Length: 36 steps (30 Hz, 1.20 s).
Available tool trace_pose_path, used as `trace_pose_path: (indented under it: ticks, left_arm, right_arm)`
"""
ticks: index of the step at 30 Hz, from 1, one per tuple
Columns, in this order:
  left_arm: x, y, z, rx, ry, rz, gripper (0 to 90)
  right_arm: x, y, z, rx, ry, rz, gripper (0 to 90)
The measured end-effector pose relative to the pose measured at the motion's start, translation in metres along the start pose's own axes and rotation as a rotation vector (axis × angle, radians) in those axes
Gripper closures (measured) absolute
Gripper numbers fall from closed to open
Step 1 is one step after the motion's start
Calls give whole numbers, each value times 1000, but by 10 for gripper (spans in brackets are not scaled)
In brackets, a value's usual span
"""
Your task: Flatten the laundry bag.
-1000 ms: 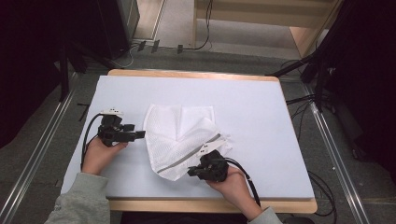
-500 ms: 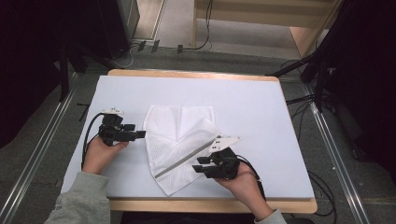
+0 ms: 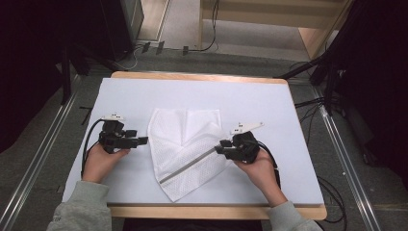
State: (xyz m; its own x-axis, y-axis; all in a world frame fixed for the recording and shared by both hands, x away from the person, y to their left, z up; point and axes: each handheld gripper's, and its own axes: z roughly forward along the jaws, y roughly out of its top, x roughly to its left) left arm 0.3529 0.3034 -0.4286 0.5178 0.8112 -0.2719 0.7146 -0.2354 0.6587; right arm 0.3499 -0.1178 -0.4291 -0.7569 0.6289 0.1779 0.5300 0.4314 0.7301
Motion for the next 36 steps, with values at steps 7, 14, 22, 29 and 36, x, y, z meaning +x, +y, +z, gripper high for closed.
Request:
trace_pose_path:
  ticks: [7,14,22,29,36]
  left_arm:
    - [3,-10,-10,-12,23,-25,335]
    - [5,-22,-21,-20,45,-48,335]
    - [7,-32,-30,-19,64,-67,335]
    - [9,-36,-34,-24,73,-78,335]
    - [8,-34,-32,-22,70,-73,335]
  right_arm:
    - [-26,9,15,4,-60,27,496]
    - [-39,24,37,17,-63,38,437]
    - [-47,35,59,41,-39,51,407]
    - [-47,34,75,112,-27,46,558]
    - [-42,33,72,121,-32,44,827]
